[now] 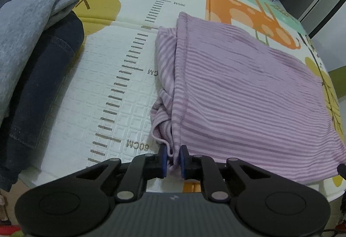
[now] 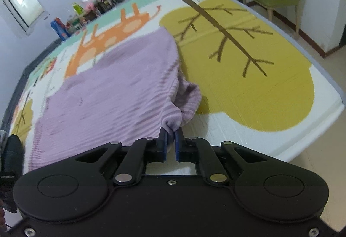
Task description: Fold clothes
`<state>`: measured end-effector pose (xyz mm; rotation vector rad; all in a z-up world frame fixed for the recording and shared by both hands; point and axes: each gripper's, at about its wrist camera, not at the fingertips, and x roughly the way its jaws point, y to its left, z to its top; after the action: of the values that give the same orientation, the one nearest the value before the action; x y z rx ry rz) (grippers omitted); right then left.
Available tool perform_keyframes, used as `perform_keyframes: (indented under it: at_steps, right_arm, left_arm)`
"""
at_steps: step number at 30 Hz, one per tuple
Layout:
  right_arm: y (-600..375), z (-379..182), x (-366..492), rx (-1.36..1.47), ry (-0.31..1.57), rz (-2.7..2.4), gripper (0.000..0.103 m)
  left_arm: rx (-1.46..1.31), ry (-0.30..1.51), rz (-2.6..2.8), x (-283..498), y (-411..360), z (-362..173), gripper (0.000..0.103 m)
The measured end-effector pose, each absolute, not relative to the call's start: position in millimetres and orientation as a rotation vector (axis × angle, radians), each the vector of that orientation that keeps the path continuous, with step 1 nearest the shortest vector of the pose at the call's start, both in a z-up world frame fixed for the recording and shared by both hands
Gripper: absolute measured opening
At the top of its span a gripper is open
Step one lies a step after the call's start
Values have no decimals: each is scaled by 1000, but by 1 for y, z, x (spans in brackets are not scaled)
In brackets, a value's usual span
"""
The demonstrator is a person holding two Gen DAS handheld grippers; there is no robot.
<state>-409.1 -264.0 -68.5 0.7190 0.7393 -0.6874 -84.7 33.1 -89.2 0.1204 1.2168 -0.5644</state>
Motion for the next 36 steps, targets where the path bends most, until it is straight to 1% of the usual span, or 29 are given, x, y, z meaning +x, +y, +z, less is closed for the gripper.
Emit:
perform_keyframes:
  at_steps: [12,16,19,21,24,26,30,32,36]
  right_arm:
    - [-275,-52,-392,714,690,-667,6]
    - [-281,-51,-387,727,685,-672,6]
    - [-280,-55,-386,719,710,-682,6]
    - [-277,-59,-389,716,724,-690,6]
    - [-280,-68,-394,741,739,-706,6]
    - [-285,-73,-395,740,752,-719,6]
    - [-300,-79,-393,733,774,-754,6]
    - [-310,-82,-390,719,783,-776,6]
    - [-336,-87,-381,671,809,-822,6]
  left_arm:
    - [10,1188,-582,-68,29,-72,12]
    - [16,1208,-584,-66,28,-71,12]
    - [35,1226,-587,-67,29,-72,13]
    - [61,1239,-582,-68,30,-75,17]
    - [76,1252,-578,-68,33,-77,17]
    - [81,1259,-584,-69,33,-78,21]
    - [118,1244,-614,-76,23,-76,22]
    - [134,1233,-633,-80,18,-73,27]
    - [154,1214,-666,-87,9,-68,28]
